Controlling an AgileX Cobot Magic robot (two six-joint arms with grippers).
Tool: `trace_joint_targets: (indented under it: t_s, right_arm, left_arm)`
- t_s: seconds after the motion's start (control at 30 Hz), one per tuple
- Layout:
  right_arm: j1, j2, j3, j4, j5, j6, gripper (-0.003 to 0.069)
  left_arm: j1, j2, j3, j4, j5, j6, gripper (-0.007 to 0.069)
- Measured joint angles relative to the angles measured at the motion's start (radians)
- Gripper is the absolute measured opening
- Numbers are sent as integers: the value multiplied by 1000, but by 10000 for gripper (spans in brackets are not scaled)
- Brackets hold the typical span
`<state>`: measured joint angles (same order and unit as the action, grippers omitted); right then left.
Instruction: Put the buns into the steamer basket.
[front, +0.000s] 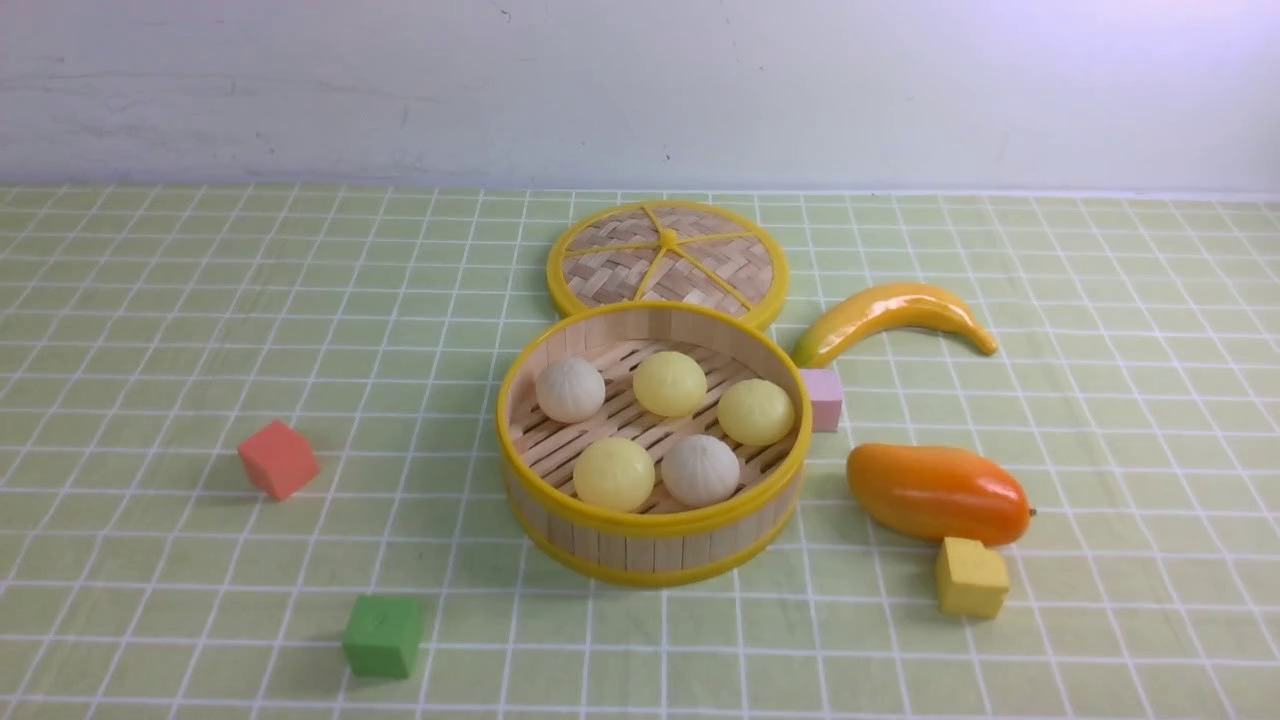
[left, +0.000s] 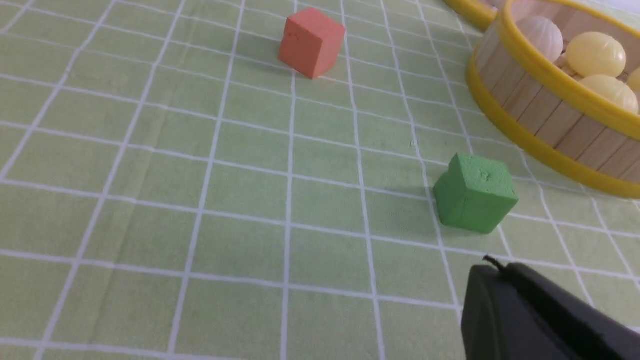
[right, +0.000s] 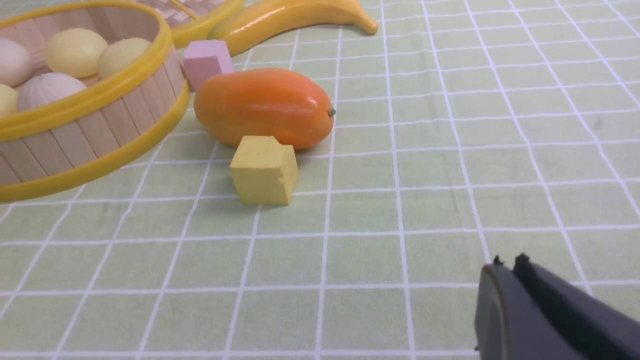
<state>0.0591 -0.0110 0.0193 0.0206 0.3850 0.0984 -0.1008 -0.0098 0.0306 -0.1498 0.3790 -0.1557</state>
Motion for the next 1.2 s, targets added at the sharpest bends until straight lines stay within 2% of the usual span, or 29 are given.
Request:
trace_joint_targets:
  t_s: [1.2]
  right_arm:
    - [0,0,0,0,0,0,78]
  left_arm:
    - [0,0,0,0,4,0,-13]
